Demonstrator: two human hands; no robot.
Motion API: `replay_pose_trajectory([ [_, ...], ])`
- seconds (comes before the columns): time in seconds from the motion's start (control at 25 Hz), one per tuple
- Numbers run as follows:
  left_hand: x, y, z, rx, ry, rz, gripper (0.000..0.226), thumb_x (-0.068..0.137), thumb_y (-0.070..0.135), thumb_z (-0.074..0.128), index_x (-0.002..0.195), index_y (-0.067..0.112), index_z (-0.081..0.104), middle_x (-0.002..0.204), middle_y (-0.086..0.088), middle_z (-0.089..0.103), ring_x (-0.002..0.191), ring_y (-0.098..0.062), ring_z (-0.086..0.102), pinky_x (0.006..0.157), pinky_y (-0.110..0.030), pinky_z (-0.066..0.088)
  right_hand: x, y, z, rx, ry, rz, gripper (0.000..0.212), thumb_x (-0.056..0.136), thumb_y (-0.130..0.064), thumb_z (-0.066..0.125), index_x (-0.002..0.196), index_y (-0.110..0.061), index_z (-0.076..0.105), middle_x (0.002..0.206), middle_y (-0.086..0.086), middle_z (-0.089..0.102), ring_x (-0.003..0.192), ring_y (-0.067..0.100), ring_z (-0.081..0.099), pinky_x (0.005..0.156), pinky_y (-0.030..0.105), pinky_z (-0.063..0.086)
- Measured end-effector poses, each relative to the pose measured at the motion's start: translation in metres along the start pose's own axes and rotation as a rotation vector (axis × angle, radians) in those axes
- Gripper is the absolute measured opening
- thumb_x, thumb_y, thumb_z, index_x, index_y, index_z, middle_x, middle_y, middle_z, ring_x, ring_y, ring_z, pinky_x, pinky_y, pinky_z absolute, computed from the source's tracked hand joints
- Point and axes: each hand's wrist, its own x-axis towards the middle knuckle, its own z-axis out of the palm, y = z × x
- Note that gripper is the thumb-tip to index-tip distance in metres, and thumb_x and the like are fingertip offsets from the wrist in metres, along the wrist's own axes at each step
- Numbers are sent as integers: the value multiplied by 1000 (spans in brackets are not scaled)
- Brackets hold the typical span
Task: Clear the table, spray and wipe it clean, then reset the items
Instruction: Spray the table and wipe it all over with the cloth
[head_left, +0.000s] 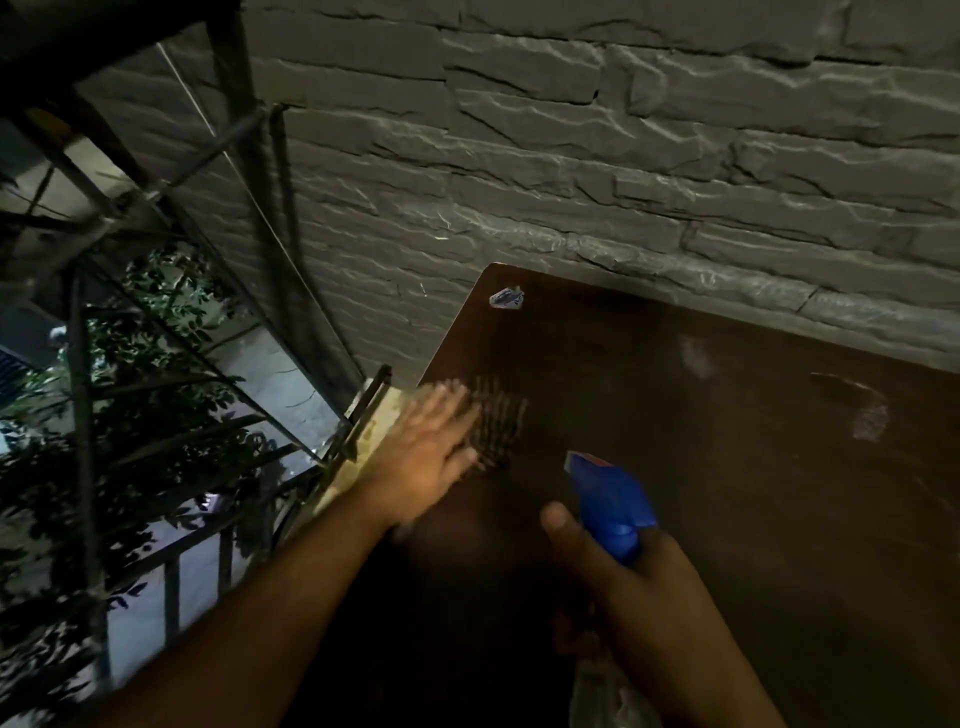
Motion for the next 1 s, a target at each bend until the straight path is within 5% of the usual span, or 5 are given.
replay_pose_trajectory([
  [0.08,7,-4,-2,-8,17,-230,61,99,52,27,153,28,11,163,0,-4,148,-18,-12,118,-38,-7,1,-7,4,43,34,-33,50,53,-66,65,79,-23,62,56,3,67,56,22,67,70,52,58],
  [0.28,-36,9,4,6,-44,227,61,98,51,31,153,30,15,161,5,0,147,-13,-11,117,-36,-9,11,-27,3,-17,109,-138,41,78,-56,60,93,-18,59,74,7,66,64,21,64,58,35,53],
  [0.44,-21,8,2,17,-51,-219,61,100,46,29,154,22,14,163,-6,2,149,-24,-8,120,-46,0,20,-42,-1,-38,139,-142,32,85,-53,59,85,-21,56,73,3,63,59,15,63,53,27,55],
  [0.76,-37,12,1,64,-28,-279,61,100,46,29,154,20,13,163,-8,2,149,-28,-4,118,-48,3,-9,-15,1,-58,49,-11,42,80,-55,62,99,-18,57,70,14,67,58,25,67,51,31,56],
  [1.0,-64,32,16,108,-30,94,58,101,46,23,154,24,10,163,-2,0,149,-20,-9,121,-45,4,-37,10,16,-7,-46,-4,37,83,-49,60,101,-17,56,68,15,66,56,25,67,52,33,57],
])
